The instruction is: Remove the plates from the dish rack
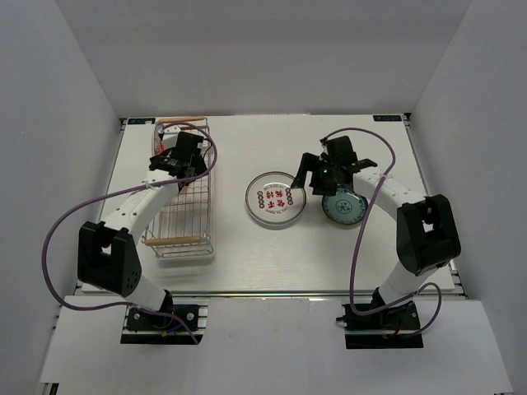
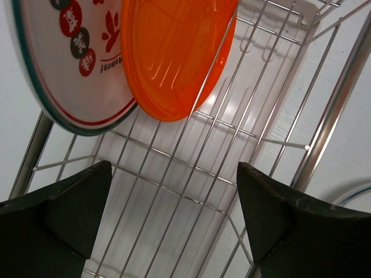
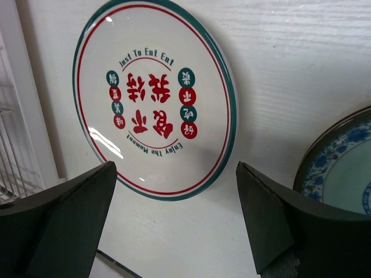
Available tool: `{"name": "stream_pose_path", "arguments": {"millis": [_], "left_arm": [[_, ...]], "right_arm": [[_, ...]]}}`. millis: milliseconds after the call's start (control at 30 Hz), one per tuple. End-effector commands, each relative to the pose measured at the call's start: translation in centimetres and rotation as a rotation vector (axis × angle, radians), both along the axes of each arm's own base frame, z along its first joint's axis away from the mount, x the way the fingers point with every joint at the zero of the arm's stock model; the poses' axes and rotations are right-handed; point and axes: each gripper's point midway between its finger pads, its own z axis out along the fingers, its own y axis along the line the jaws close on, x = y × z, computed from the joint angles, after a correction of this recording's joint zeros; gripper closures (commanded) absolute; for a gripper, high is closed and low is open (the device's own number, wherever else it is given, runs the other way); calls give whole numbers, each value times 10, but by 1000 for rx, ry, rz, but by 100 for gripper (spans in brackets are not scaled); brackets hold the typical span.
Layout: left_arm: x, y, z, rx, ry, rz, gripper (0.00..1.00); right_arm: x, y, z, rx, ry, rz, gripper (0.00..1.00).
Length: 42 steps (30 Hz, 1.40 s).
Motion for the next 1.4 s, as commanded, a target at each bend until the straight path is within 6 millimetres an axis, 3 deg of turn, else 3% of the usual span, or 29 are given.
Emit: {"name": "stream_pose_path", "arguments": {"millis": [0, 267, 300, 600, 1000, 1367], "left_arm": [[17, 5, 5, 36, -49, 19, 2], [35, 7, -4, 68, -69, 53, 10], [35, 8, -7, 75, -65, 60, 11], [39, 10, -24, 82, -71, 89, 17], [34, 18, -30, 78, -28, 228, 23], [48, 19, -41, 117, -26, 254, 27]], "right_arm": [[13, -5, 42, -4, -126, -19, 11], [10, -12, 43, -33, -129, -29, 11], [12, -20, 43, -36, -126, -45, 11], [5, -19, 37, -66, -115, -29, 11], [1, -28, 34, -104, -106, -35, 11], [-1, -34, 31, -119, -96, -30, 11]]}}
